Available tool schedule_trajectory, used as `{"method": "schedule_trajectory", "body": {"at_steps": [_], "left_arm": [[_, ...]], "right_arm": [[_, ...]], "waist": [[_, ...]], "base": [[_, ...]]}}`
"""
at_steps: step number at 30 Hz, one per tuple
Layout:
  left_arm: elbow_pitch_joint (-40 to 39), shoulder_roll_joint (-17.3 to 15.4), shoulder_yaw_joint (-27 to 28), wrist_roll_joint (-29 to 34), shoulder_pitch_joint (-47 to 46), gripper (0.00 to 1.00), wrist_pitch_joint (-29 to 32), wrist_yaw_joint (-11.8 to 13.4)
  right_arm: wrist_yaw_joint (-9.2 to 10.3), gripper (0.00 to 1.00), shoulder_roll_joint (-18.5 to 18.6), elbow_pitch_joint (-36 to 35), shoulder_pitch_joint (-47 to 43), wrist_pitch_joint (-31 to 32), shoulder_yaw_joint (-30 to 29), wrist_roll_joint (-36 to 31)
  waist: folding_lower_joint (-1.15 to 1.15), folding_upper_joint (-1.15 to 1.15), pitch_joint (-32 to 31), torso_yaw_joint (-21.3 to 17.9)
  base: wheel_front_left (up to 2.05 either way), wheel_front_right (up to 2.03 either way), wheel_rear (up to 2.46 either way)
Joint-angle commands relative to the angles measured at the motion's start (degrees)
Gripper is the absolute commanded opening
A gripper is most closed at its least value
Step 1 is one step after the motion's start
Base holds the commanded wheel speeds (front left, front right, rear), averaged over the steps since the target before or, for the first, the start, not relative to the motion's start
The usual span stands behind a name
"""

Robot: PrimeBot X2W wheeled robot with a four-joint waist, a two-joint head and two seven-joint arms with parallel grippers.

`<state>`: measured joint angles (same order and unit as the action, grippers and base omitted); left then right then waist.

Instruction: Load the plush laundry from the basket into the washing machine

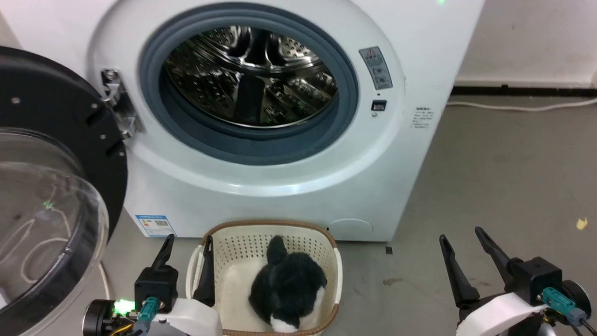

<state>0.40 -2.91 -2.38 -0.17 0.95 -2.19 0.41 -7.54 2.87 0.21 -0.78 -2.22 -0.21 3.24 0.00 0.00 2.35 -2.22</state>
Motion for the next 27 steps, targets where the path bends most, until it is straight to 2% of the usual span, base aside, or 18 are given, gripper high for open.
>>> {"method": "schedule_trajectory", "body": {"at_steps": [1,14,27], "left_arm": [[0.1,-0.2,-0.2,0.0,-0.4,1.0,-0.6,0.2],[3.8,-1.6,-2.1,0.6,-4.9,1.0,-2.1,-0.5],[14.2,-3.0,-3.7,0.7,-12.1,1.0,-3.0,-1.6]], "right_arm": [[0.01,1.0,0.0,-0.3,0.2,-0.5,-0.1,0.5],[0.02,1.0,0.0,-0.7,2.6,-2.1,-0.7,4.7],[0.02,1.0,0.0,-1.3,5.2,-3.6,-0.6,8.0]], "waist": [[0.0,0.0,0.6,-0.5],[0.0,0.0,7.5,-3.8],[0.0,0.0,14.6,-6.6]], "base": [[0.0,0.0,0.0],[0.0,0.0,0.0],[0.0,0.0,0.0]]}}
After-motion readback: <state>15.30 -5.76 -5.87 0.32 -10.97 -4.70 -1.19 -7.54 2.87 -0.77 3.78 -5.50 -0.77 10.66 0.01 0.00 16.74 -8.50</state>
